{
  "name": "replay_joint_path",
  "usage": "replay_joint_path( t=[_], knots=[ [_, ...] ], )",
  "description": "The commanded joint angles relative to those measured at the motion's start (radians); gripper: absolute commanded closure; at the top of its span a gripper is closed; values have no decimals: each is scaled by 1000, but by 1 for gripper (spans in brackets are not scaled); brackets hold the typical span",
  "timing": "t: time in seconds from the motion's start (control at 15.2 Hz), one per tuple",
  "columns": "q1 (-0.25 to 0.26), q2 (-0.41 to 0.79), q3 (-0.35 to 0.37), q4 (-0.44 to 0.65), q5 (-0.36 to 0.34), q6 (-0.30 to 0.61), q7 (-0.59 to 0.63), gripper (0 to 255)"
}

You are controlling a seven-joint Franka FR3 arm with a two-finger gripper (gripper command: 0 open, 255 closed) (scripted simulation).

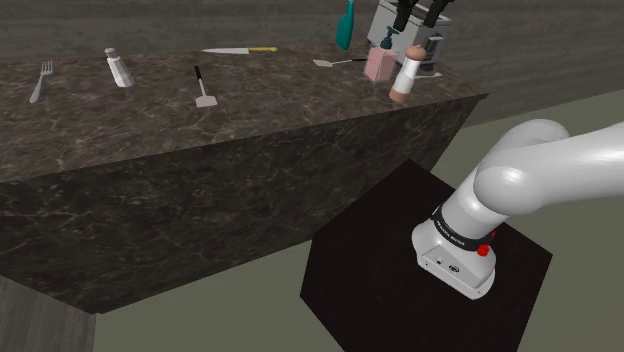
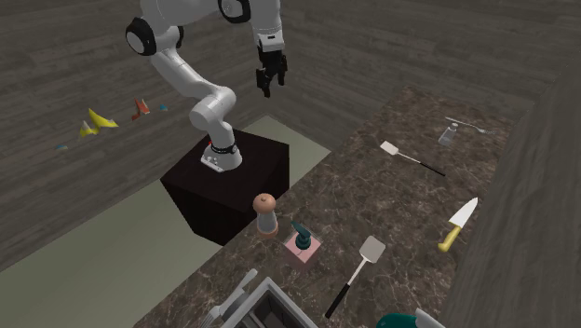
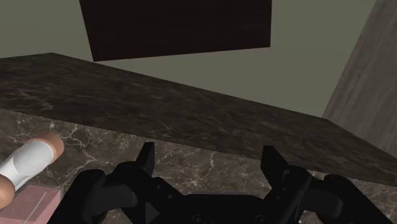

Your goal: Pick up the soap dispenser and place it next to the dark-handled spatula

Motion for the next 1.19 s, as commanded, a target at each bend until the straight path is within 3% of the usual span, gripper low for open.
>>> replay_joint_path(
  t=[0.0, 0.59, 1.12],
  knots=[
    [0, 0, 0, 0, 0, 0, 0, 0],
    [-40, 228, -162, 87, -89, 109, -175, 0],
    [-62, 482, -294, 244, -105, 180, -331, 0]
  ],
)
